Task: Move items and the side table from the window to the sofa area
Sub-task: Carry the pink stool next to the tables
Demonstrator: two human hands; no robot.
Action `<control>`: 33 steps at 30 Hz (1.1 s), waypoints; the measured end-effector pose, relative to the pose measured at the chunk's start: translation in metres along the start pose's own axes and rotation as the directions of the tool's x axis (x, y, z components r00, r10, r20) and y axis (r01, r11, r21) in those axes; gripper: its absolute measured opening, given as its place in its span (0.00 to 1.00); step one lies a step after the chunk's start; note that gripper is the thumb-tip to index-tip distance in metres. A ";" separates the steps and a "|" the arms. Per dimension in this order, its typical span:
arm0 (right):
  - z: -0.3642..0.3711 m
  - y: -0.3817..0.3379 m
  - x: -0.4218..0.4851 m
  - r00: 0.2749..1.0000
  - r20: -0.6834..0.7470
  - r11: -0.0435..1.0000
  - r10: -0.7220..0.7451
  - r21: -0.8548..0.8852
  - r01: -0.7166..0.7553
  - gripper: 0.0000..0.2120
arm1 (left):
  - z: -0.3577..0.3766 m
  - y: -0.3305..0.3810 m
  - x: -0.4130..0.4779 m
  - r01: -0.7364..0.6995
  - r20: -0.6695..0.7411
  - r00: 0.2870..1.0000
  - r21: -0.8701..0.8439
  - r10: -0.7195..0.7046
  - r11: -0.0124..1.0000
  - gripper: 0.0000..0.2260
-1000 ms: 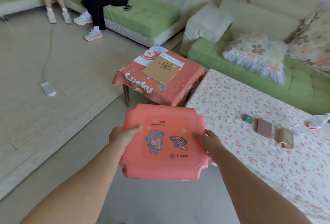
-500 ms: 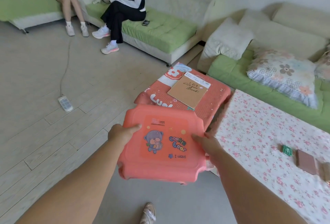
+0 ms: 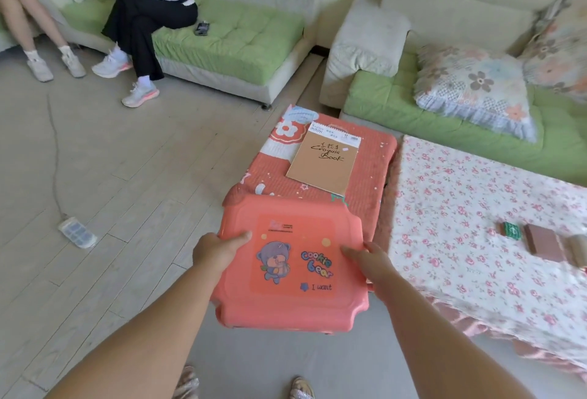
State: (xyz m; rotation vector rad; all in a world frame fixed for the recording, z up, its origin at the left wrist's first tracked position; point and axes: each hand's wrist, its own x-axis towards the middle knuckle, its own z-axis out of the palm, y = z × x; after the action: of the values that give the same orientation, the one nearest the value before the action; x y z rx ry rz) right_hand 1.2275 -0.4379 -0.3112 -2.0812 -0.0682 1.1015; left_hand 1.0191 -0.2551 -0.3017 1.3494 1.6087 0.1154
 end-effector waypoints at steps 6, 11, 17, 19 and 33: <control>0.045 0.003 0.012 0.986 -0.142 0.993 0.087 0.097 -0.073 0.33 | -0.012 0.012 0.061 -0.083 0.135 0.989 0.118 0.067 0.990 0.23; 0.092 0.009 0.012 0.965 -0.214 0.969 0.153 0.223 -0.104 0.30 | -0.026 0.002 0.109 -0.157 0.192 0.974 0.203 0.118 0.966 0.23; 0.133 0.033 0.003 0.945 -0.223 0.942 0.239 0.290 -0.170 0.27 | -0.032 -0.031 0.137 -0.163 0.257 0.961 0.239 0.099 0.957 0.22; 0.141 0.044 0.007 0.940 -0.222 0.937 0.260 0.294 -0.190 0.28 | -0.025 -0.043 0.147 -0.153 0.271 0.959 0.250 0.082 0.956 0.23; 0.193 0.184 0.160 0.930 -0.179 0.921 0.320 0.287 -0.262 0.28 | 0.099 -0.177 0.272 -0.091 0.246 0.969 0.301 0.015 0.949 0.25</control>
State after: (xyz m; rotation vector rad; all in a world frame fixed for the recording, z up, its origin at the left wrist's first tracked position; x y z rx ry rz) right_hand 1.1344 -0.3915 -0.6050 -1.9999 0.4893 0.9789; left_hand 0.9976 -0.1562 -0.6258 1.5810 1.4235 -0.2727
